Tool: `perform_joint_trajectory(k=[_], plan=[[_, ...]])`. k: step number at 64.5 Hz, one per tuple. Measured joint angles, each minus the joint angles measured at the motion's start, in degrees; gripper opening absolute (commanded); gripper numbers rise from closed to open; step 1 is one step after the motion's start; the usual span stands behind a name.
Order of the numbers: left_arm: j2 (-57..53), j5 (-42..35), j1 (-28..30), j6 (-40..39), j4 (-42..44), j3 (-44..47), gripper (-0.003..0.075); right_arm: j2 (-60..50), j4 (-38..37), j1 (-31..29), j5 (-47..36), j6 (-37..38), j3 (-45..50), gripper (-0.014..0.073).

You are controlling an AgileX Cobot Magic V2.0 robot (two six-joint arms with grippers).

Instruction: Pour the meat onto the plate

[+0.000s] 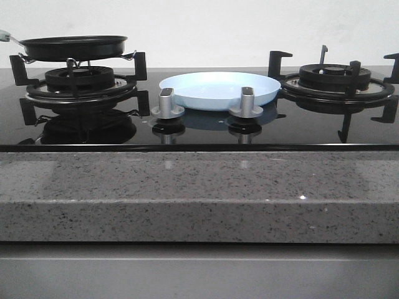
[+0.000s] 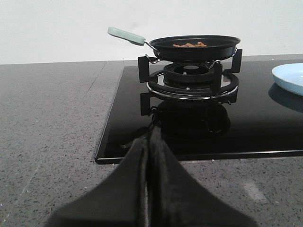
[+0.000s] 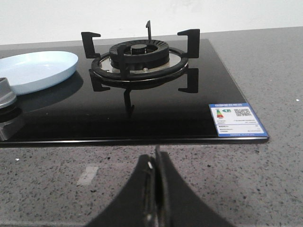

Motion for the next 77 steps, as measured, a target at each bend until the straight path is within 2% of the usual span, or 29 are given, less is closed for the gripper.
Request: perform_joint_trajectory(k=[32,40,44,51,57,64,77], plan=[[0.0,-1.7,0.0,0.0,-0.1,0.0,-0.002,0.0,0.0,0.0,0.0,0.0,0.0,-0.0069],[0.0,-2.6,0.0,-0.5,-5.2,-0.7,-0.002,0.0,0.0,0.0,-0.4,0.0,0.0,-0.0069],[0.0,-0.7,0.0,-0.9,-6.4,-3.0,-0.002,0.0,0.0,0.0,0.6,0.0,-0.9,-0.0069],[0.7,2.9,0.0,-1.0,-5.3,-9.9,-0.002,0.0,0.0,0.0,4.3,0.0,-5.9,-0.0069],[5.9,5.8,0.0,-1.0,-4.6,-17.0,-0.002,2.8,0.0,0.0,8.3,0.0,-12.8,-0.0069],[14.4,6.6,0.0,-1.0,-4.5,-23.3,-0.002,10.6,0.0,0.0,11.6,0.0,-20.7,-0.0069],[29.2,7.1,0.0,-1.0,-4.5,-29.8,-0.002,26.3,0.0,0.0,12.4,0.0,-30.8,-0.0069]])
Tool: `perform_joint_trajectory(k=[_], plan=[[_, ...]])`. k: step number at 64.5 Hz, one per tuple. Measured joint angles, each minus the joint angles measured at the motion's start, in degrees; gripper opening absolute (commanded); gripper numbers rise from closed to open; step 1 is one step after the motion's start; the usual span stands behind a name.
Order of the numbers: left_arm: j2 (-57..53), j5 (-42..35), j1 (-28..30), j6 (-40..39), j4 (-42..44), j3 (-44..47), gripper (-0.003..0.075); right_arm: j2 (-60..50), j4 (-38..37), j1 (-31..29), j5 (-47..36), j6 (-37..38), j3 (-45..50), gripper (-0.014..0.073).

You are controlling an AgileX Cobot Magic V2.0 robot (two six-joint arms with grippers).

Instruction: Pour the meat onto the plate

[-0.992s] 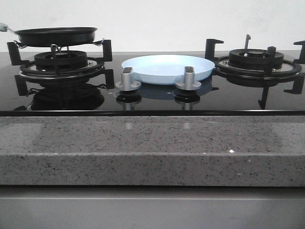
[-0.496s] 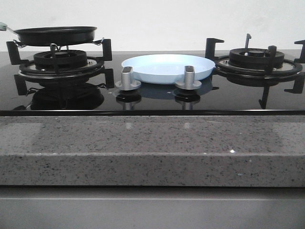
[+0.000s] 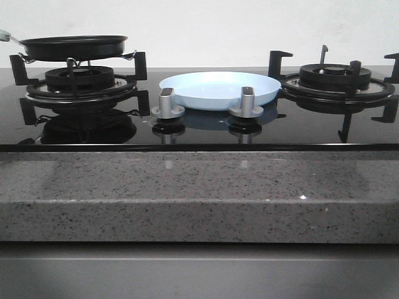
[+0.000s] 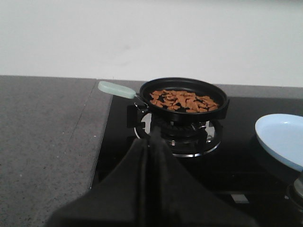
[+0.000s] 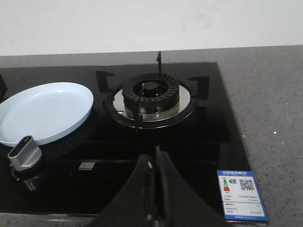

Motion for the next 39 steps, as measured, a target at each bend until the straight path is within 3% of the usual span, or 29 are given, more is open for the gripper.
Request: perform_joint_trajectory(k=[5,9,14,20,26,29,39], plan=[[2.2,0.0,0.0,0.0,0.0,-0.6,-0.0007,3.5,0.0,0.0,0.0,0.0,-2.0,-0.0055],[2.8,-0.1,0.0,0.0,0.0,-0.8,0.0055,4.9,0.0,0.0,0.1,0.0,-2.6,0.0011],[2.9,-0.2,0.0,0.0,0.0,-0.8,0.0233,5.4,0.0,0.0,0.5,0.0,-2.6,0.0206],[2.9,-0.2,0.0,0.0,0.0,-0.8,0.0506,5.4,0.0,0.0,0.6,0.0,-2.6,0.0454],[2.9,-0.2,0.0,0.0,0.0,-0.8,0.0668,5.4,0.0,0.0,0.6,0.0,-2.7,0.0629],[2.9,-0.2,0.0,0.0,0.0,-0.8,0.0686,5.4,0.0,0.0,0.6,0.0,-2.7,0.0664],[2.9,-0.2,0.0,0.0,0.0,-0.8,0.0655,5.4,0.0,0.0,0.8,0.0,-2.7,0.0661]])
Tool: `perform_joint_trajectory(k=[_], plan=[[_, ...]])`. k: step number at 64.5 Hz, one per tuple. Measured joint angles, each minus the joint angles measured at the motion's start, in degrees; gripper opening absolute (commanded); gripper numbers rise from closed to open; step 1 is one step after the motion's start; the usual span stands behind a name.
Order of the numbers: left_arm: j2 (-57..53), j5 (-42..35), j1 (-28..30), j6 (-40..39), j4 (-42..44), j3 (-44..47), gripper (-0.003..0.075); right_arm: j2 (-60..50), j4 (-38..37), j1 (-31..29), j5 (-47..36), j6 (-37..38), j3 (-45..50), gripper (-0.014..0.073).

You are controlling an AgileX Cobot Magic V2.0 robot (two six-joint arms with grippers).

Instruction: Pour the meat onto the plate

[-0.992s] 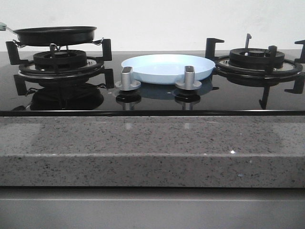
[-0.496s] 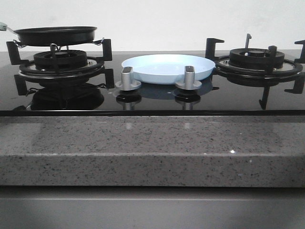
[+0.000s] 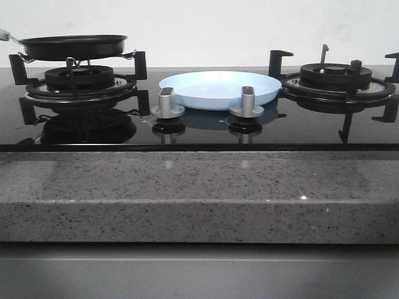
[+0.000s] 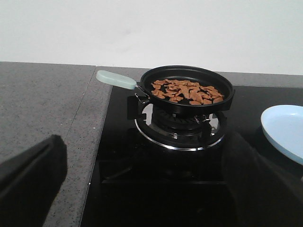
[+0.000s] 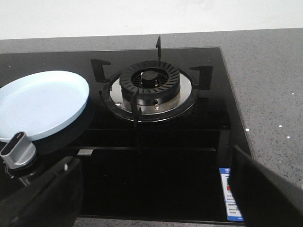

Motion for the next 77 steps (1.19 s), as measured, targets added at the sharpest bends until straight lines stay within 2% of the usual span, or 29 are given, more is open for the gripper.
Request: perform_joint_trajectory(k=[20,33,48,77], plan=[[0.0,0.0,0.0,0.0,0.0,0.0,0.0582,0.3,0.0,0.0,1.9,0.0,-0.1,0.0661],[0.0,0.0,0.0,0.0,0.0,0.0,0.0562,7.6,0.0,0.0,5.7,0.0,-4.4,0.0661],[0.0,0.0,0.0,0.0,0.0,0.0,0.0562,24.5,0.0,1.5,12.2,0.0,-17.0,0.0661],[0.0,0.0,0.0,0.0,0.0,0.0,0.0562,60.1,0.0,12.3,25.3,0.0,-52.8,0.0661]])
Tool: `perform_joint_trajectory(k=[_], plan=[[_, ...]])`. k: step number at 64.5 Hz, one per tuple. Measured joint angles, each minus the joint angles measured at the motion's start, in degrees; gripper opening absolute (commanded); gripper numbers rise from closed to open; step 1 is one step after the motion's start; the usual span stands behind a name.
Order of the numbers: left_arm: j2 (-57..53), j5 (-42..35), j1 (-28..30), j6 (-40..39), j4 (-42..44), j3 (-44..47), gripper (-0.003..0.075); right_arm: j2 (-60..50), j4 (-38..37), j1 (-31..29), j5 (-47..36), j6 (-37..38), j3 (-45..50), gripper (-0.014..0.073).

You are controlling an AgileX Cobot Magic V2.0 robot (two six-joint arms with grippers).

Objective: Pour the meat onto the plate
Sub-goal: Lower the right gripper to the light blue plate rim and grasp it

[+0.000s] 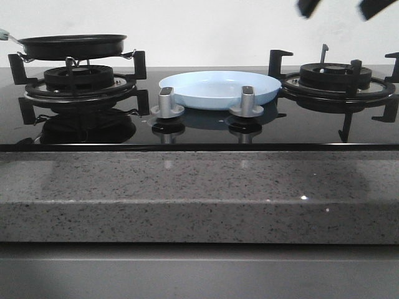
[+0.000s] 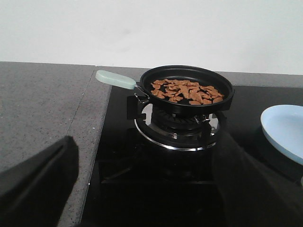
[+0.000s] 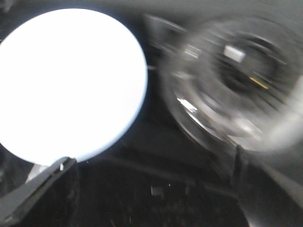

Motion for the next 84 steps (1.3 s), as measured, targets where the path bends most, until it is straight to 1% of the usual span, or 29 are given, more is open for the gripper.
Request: perform_joint_trajectory(k=[9,21,27,34,50,76,80,84], plan=[[0.0,0.0,0.0,0.0,0.0,0.0,0.0562,10.1,0.0,1.1,5.1,0.0,-10.9,0.0645],[0.0,0.0,0.0,0.0,0.0,0.0,0.0562,21.1,0.0,1.1,11.0,-0.1,-23.4,0.0521],[0.0,0.0,0.0,0.0,0.0,0.0,0.0562,25.8,0.0,1.1,14.0,-0.8,-29.0,0.0486],[0.0,0.0,0.0,0.0,0.0,0.0,0.0562,29.6,0.0,1.1,16.5,-1.0,-33.2,0.0459],[0.0,0.0,0.0,0.0,0.0,0.0,0.0562,32.3,0.0,1.1,18.2,-1.1,-35.1,0.0372],[0.0,0.0,0.0,0.0,0.0,0.0,0.0562,33.4,0.0,1.1,18.3,-1.2,-35.4,0.0367],[0.0,0.0,0.0,0.0,0.0,0.0,0.0562,33.6,0.0,1.1,18.3,-1.2,-35.4,0.0349],[0.0,0.0,0.0,0.0,0.0,0.0,0.0562,33.6,0.0,1.1,18.3,-1.2,-35.4,0.0309]])
